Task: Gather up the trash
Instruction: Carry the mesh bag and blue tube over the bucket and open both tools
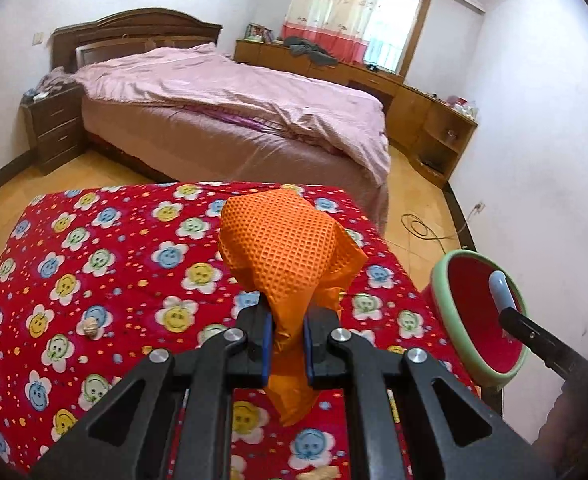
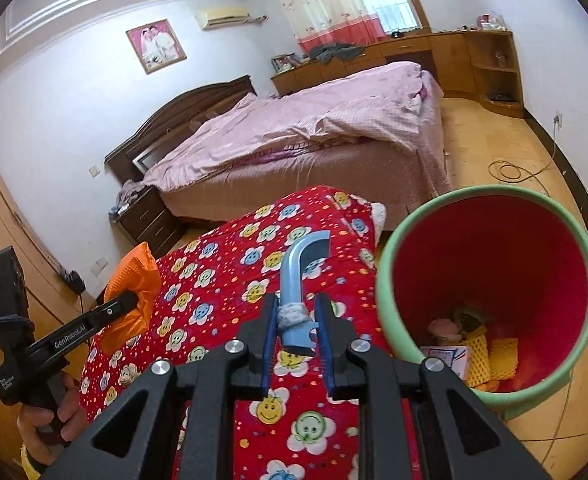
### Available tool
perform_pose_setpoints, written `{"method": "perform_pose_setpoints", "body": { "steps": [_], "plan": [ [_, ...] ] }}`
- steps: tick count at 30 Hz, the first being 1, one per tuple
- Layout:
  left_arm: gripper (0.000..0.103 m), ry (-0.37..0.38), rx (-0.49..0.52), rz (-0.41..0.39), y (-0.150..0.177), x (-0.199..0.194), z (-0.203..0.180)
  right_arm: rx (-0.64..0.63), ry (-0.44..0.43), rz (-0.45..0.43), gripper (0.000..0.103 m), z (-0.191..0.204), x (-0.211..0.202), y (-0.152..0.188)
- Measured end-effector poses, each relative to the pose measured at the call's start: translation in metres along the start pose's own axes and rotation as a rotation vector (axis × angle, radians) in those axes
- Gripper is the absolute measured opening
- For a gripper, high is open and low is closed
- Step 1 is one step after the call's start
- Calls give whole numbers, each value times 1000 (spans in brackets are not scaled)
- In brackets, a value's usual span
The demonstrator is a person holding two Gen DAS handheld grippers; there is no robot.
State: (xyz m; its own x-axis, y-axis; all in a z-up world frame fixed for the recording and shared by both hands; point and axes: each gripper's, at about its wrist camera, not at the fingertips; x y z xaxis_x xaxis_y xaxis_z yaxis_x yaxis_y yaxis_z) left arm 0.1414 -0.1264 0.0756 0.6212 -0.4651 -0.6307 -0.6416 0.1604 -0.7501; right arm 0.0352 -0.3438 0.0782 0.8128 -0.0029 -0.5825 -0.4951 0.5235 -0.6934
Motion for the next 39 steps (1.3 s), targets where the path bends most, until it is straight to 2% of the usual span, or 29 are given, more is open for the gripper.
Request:
{"method": "perform_pose_setpoints", "body": {
  "steps": [11, 22, 31, 39],
  "plan": [
    [11, 84, 92, 31, 0, 10, -62, 70, 28, -39, 21, -40, -26, -2],
    [11, 192, 197, 96, 3, 39, -134, 145, 92, -65, 21, -90, -45, -4],
    [11, 242, 275, 163, 17, 72, -184, 203, 166, -66, 21, -134, -49, -4],
    [11, 270, 312, 207, 27, 94, -209, 247, 198, -47, 21, -162, -46, 0]
  ]
}}
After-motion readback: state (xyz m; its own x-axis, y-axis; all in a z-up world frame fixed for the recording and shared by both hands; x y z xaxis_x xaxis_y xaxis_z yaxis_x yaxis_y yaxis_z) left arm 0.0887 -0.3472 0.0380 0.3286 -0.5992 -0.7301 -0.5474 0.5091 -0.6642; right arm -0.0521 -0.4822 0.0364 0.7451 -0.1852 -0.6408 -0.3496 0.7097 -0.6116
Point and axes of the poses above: each gripper's, at about its wrist camera, not at the fingertips, and x roughly the way its jaws point, z to its left, y to its underside, and after that the axes turned 3 degrees about x, right-handed
